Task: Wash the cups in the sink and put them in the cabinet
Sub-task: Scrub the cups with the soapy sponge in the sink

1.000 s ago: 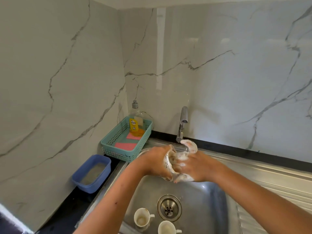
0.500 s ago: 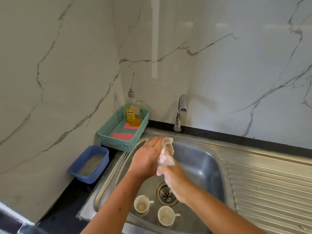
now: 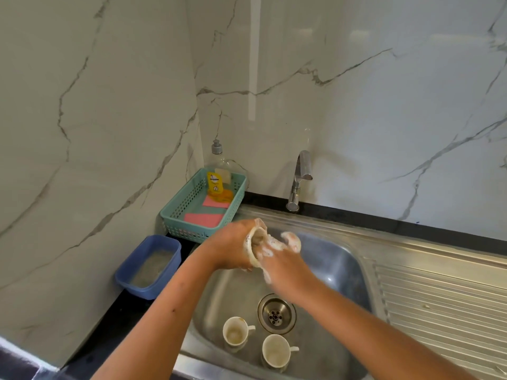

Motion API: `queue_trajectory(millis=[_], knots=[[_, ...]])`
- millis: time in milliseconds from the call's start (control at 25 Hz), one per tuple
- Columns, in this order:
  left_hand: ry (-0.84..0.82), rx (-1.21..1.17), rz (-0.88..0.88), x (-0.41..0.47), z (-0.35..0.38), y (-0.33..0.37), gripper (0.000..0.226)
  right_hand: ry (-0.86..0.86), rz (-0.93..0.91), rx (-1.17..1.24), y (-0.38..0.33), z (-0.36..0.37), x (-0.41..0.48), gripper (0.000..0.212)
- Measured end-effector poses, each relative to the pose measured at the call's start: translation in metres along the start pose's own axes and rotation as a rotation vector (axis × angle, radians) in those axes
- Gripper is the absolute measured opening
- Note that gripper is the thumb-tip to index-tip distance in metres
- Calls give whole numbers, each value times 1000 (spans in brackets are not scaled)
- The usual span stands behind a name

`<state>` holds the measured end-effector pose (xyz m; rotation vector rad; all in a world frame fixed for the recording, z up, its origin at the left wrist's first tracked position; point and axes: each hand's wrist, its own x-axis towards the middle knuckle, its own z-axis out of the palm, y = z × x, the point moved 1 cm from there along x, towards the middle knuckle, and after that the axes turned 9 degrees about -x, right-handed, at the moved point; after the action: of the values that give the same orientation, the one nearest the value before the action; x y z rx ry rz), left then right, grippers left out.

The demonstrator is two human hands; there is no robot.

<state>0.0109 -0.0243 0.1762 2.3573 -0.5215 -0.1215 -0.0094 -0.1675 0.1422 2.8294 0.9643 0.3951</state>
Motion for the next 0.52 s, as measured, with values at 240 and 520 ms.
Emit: queue_trajectory(millis=[240,520], knots=[[83,38,37,-3,49,-38,61,-411,609,1105,-15,1,6,15],[-11,-122,-176,13,106,-49,60,-245,1297,1708,29,50,-27,11]])
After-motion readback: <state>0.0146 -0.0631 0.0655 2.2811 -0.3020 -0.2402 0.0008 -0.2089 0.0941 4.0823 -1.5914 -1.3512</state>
